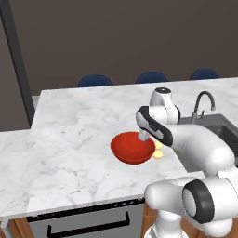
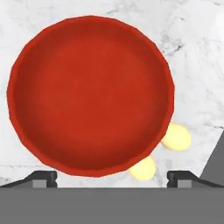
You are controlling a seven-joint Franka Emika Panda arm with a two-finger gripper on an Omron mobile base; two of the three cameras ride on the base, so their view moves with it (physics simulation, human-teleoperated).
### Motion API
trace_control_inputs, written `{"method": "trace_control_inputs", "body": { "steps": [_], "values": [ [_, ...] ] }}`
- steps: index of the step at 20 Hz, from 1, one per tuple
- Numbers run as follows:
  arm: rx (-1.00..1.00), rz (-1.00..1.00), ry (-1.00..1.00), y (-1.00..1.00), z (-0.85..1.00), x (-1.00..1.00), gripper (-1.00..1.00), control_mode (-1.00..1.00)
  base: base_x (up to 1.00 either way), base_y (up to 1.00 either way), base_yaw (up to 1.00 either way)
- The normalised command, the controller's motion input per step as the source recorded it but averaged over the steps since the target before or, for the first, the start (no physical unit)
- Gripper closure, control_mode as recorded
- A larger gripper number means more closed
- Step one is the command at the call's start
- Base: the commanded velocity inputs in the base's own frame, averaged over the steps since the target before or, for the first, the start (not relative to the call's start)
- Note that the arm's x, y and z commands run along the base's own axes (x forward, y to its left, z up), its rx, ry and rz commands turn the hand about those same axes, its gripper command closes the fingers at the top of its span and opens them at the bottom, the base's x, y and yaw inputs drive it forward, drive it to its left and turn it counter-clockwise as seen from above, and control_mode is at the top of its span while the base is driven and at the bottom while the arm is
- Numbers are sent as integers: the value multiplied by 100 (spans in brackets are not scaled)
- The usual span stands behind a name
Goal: Gather the eggs and milk located in the vicinity of the sink area and place them right next to the bowl.
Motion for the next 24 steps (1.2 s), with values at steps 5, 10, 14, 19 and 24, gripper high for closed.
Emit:
{"method": "trace_control_inputs", "body": {
  "steps": [5, 10, 14, 19, 24],
  "values": [
    [-1, -81, 12, 5, 0, 0, -100, -100, 0, 0, 0],
    [0, -64, 8, 0, 23, -8, -100, -100, 0, 0, 0],
    [5, -13, 0, 0, 39, -35, -100, -100, 0, 0, 0],
    [11, 0, -13, -15, 1, -70, -100, -100, 0, 0, 0],
    [11, 0, -12, -16, 25, -98, -100, -100, 0, 0, 0]
  ]
}}
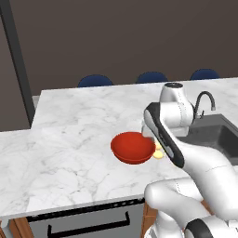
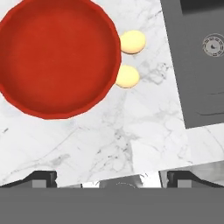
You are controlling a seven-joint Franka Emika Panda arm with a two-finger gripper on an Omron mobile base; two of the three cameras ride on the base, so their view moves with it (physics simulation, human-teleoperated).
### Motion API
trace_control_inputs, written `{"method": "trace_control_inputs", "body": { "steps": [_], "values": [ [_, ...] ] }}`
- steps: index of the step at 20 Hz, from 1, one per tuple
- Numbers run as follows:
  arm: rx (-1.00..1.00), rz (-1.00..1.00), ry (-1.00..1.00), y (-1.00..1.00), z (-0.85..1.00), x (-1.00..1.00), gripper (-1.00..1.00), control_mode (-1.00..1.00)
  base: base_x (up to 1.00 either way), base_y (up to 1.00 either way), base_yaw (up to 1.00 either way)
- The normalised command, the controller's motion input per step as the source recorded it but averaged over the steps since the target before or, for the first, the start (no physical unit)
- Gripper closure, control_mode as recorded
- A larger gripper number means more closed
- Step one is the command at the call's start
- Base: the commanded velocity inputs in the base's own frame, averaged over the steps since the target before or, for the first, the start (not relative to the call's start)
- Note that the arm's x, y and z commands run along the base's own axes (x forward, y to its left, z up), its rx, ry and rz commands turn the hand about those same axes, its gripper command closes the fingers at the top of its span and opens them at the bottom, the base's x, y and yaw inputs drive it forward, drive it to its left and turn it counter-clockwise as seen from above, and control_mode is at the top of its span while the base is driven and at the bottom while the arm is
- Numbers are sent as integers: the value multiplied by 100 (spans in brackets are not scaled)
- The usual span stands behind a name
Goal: Gather the eggs and milk located in the vicinity of the sink area and place them right next to the bowl.
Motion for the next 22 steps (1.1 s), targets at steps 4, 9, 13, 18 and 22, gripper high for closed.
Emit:
{"method": "trace_control_inputs", "body": {
  "steps": [4, 9, 13, 18, 22],
  "values": [
    [3, 0, -9, -3, 42, -58, -100, -100, 0, 0, 0],
    [0, 0, -6, -2, 4, -14, -100, -100, 0, 0, 0],
    [0, 0, 0, 0, 0, 0, -100, -100, 0, 0, 0],
    [0, -1, 0, -1, 0, -12, -100, -100, 0, 0, 0],
    [0, 0, 0, 0, 0, 0, -100, 100, -44, -30, -6]
  ]
}}
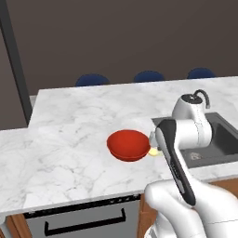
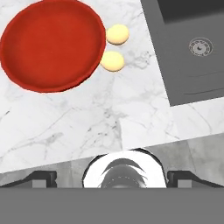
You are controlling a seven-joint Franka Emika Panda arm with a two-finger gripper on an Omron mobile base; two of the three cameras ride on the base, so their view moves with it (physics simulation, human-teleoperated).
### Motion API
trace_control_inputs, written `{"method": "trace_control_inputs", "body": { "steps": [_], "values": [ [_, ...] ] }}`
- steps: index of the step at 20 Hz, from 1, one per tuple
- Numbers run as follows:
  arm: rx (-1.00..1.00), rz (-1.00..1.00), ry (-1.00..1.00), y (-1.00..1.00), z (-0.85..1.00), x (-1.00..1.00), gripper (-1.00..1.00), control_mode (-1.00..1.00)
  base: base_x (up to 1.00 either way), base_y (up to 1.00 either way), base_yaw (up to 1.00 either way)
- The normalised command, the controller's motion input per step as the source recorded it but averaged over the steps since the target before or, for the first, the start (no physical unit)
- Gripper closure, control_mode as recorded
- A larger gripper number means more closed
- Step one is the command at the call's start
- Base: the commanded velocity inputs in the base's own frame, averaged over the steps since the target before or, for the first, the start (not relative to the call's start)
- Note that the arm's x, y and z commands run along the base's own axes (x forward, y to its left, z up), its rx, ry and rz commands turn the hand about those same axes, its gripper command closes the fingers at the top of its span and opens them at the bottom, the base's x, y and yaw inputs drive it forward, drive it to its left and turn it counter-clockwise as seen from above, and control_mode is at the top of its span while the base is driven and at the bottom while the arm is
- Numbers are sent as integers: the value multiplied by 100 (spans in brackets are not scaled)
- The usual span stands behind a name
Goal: Gather the eggs and milk located in the vicinity of the sink area and place them right next to the bowl.
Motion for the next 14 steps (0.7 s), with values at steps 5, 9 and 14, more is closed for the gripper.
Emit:
{"method": "trace_control_inputs", "body": {
  "steps": [5, 9, 14],
  "values": [
    [0, 0, 0, 0, 0, 0, -100, 100, -66, -100, -1],
    [0, 0, 0, 0, 0, 0, -100, 100, -10, -100, 0],
    [0, 0, 0, 0, 0, 0, -100, 100, 0, -100, 0]
  ]
}}
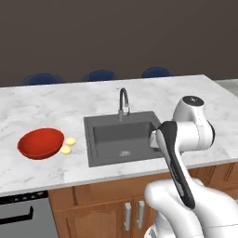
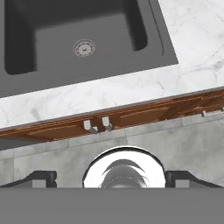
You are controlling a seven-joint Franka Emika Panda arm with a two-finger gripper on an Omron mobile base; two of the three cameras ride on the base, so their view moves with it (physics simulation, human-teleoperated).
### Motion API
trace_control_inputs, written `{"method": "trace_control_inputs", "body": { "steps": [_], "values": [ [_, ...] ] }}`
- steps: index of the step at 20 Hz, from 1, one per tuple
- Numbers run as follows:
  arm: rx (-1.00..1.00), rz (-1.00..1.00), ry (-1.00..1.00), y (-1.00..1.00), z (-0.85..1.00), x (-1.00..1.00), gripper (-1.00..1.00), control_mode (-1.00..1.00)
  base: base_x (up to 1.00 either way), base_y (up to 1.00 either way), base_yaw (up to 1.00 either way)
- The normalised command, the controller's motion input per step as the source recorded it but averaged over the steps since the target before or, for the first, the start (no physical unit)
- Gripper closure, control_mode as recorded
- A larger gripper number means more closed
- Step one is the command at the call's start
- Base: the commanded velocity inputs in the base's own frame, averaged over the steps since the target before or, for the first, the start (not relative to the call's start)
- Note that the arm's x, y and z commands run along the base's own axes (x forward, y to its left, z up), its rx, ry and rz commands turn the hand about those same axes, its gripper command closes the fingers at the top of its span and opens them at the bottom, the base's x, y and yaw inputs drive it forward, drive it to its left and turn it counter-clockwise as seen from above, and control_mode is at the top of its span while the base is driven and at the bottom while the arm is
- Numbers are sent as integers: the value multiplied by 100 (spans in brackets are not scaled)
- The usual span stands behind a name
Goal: Gather the eggs and milk located in the vicinity of the sink area and place them right next to the bowl.
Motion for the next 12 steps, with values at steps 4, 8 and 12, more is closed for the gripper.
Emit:
{"method": "trace_control_inputs", "body": {
  "steps": [4, 8, 12],
  "values": [
    [0, 0, 0, 0, 0, 0, -100, 100, 0, -100, 0],
    [0, 0, 0, 0, 0, 0, -100, 100, 11, -100, 0],
    [0, 0, 0, 0, 0, 0, -100, 100, 50, -69, 0]
  ]
}}
